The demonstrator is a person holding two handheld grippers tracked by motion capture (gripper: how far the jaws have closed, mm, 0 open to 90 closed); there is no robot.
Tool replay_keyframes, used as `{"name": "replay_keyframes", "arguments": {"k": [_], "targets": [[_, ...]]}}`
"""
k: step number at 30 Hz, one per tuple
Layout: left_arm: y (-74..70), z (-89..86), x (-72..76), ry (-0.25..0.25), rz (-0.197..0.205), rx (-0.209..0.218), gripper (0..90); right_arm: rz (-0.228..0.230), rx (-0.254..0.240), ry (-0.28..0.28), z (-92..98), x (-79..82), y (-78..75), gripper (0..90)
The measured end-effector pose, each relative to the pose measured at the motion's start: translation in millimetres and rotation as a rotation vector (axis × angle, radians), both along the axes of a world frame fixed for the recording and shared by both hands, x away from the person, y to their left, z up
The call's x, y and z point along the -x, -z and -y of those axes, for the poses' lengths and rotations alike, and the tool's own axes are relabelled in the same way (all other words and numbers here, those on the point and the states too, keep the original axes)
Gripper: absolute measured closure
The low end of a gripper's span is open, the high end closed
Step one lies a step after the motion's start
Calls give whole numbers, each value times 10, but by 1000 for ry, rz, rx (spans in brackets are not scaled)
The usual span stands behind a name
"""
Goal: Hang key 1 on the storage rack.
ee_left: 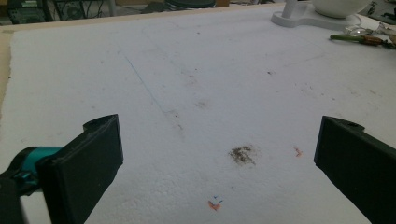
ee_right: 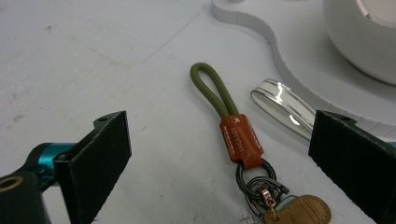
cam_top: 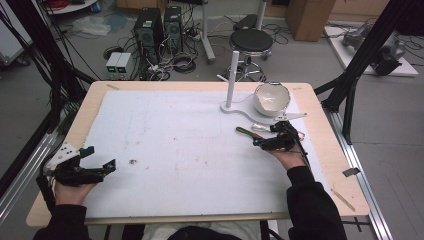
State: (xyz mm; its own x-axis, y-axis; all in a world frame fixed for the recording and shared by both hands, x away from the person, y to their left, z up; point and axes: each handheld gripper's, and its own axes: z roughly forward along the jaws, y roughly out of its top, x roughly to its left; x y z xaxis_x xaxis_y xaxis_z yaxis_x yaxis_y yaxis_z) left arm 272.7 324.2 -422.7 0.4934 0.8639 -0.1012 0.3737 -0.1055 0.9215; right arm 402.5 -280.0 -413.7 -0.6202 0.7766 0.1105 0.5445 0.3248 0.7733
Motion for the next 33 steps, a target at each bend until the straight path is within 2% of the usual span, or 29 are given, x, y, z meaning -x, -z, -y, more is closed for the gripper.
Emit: {"name": "replay_keyframes", "arguments": {"k": [3,4,6,7,8,9,12,13,18,21,22,23,25,26,29,33], "targets": [[2,-1,-6,6,0,7,17,-45,14,-6,0,-101,77,73],[2,-1,-6,6,0,7,17,-45,14,-6,0,-101,77,73],[-1,2,-3,22,2,15,17,-73,28,-20,-4,-170,87,175],[-3,7,2,26,4,12,17,-91,32,-35,2,-226,87,187],[-3,7,2,26,4,12,17,-91,32,-35,2,-226,87,187],[-3,10,2,26,3,11,17,-105,20,-38,13,-261,87,249],[-1,8,2,28,1,9,17,-110,12,-36,26,-282,104,289],[-1,8,4,30,1,11,17,-114,35,-22,24,-294,123,336],[-7,10,15,46,13,22,17,-126,67,-15,11,-339,162,416],[-4,10,10,47,10,22,17,-136,89,3,4,-371,205,512],[-3,10,8,49,9,21,17,-136,89,3,4,-371,205,512],[-2,12,5,51,9,21,17,-147,104,-11,-12,-375,232,563],[1,17,2,49,5,21,17,-148,109,-17,-23,-371,240,585],[2,17,-1,51,5,18,17,-137,120,-19,-31,-367,235,647],[2,19,0,51,4,18,17,-123,144,-28,-58,-340,215,703],[2,17,1,50,3,16,17,-118,153,-38,-78,-323,205,717]]}}
